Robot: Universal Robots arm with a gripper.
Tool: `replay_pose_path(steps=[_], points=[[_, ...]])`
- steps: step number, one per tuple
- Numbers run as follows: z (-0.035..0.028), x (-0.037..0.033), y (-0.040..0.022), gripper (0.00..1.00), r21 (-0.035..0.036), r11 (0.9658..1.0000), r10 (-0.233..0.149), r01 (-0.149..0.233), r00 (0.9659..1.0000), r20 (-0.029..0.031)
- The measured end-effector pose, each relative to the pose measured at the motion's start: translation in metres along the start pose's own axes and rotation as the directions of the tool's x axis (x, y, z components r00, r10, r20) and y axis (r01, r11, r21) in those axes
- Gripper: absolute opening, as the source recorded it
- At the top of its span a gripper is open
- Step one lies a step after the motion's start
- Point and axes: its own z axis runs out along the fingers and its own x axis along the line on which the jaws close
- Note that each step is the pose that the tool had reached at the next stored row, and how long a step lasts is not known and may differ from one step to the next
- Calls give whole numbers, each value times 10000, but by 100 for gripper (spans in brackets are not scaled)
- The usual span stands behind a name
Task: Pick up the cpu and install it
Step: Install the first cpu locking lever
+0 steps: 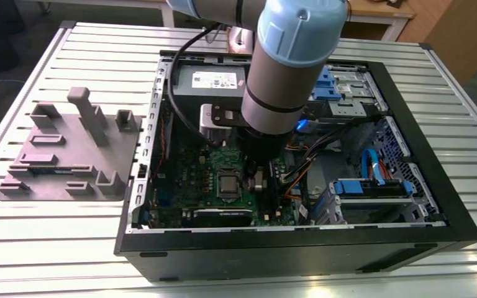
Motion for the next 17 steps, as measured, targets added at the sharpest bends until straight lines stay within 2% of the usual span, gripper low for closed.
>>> replay_pose_path(steps=[9,13,17], points=[[18,25,2,10,111,9998,-166,166,9999,-13],[52,24,2,10,176,9995,-262,262,9997,-20],[77,29,8,10,187,9993,-337,338,9994,-27]])
